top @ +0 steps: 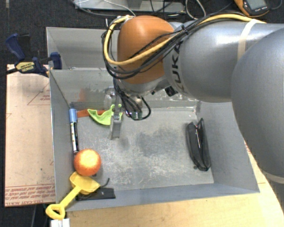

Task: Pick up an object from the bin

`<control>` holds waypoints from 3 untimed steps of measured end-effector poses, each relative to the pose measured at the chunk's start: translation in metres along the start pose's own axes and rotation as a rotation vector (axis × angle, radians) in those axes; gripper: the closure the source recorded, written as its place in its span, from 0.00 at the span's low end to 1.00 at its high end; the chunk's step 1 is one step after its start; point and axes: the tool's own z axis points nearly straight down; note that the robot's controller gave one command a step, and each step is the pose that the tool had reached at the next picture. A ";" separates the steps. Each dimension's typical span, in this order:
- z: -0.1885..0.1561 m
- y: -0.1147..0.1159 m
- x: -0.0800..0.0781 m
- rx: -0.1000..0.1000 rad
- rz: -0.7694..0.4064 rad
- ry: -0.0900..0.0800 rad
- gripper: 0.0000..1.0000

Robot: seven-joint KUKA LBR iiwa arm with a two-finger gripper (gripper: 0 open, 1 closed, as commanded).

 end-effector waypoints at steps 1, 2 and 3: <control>-0.005 -0.001 -0.002 -0.001 0.004 -0.007 0.00; 0.081 -0.023 -0.037 -0.002 -0.058 -0.013 0.00; 0.116 -0.037 -0.038 -0.011 0.140 -0.020 0.00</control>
Offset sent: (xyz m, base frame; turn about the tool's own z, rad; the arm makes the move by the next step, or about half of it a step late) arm 0.0489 -0.0326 -0.1223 -0.0842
